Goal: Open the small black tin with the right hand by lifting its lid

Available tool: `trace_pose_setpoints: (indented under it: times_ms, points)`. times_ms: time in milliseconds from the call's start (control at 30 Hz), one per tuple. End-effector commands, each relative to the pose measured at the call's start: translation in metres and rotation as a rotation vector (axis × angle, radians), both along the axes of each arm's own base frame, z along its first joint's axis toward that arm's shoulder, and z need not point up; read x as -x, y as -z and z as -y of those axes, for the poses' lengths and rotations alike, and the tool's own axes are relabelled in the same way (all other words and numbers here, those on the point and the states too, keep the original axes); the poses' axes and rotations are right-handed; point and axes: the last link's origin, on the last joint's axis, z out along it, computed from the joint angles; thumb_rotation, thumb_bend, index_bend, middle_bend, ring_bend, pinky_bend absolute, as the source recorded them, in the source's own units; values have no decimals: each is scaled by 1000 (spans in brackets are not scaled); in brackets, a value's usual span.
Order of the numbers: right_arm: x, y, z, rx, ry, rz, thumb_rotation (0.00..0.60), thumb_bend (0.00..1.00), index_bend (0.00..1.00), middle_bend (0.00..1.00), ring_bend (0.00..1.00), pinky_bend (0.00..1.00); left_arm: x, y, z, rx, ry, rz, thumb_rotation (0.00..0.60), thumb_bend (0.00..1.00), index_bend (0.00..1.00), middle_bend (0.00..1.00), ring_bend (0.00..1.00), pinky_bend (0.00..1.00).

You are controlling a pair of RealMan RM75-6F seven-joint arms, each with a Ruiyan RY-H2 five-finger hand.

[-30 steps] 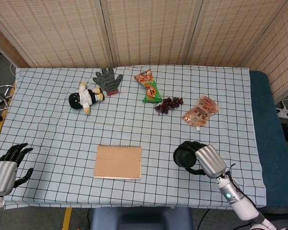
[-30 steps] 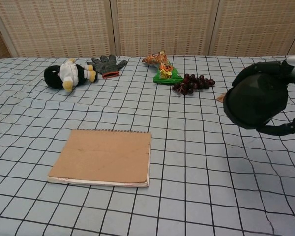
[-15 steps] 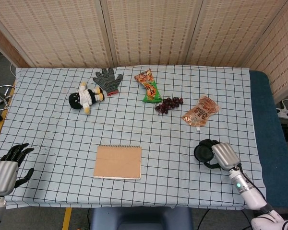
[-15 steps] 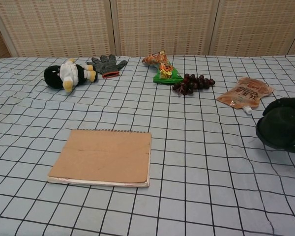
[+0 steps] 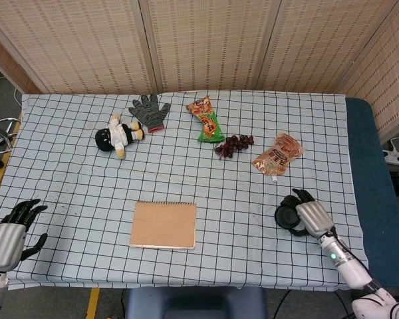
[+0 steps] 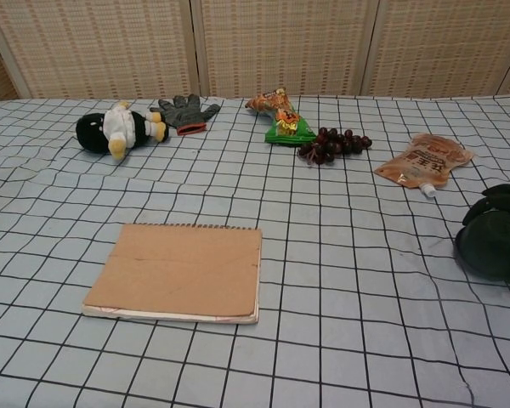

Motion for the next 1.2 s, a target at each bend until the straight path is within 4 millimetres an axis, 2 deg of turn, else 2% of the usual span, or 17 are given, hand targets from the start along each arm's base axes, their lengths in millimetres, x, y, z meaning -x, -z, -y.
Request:
trace_pose_setpoints:
  times_ms: [33,200,333,667,767,867,1000,1100,1200]
  points:
    - [1,-1,0,0,0,-6,600,176,254,135,0,25,0,0,0,0,1,-1,600,338,233,144,135,414]
    - [0,-4,-1,6,-3,-14,600,148,179,61,0,0,0,0,0,-1,0,-1,600,338,233,145,135,415]
    - [0,-4,-1,10,-5,-16,600,142,110,43,0,0,0,0,0,1,1,-2,600,338,233,144,135,414]
    - [-2,-5,-4,6,2,4,600,133,89,50,0,0,0,1,0,5,0,-6,600,338,233,144,135,414]
    - [-3,-5,-7,7,2,8,600,133,132,76,0,0,0,1,0,5,0,-7,600,338,233,145,135,415]
    - [-5,-5,-8,23,-6,16,600,133,202,198,9,0,0,1,0,5,-1,-6,600,338,233,144,135,414]
    - [-4,-3,-8,37,-13,18,600,133,378,356,137,0,0,2,0,8,-2,-7,600,338,233,144,134,414]
    - [-5,-3,-7,51,-23,21,600,133,443,386,171,0,0,2,0,8,-2,-7,600,339,233,145,134,414]
    - [-7,-4,-7,74,-44,41,600,133,454,386,172,0,0,1,0,8,-2,-6,600,339,233,144,134,414]
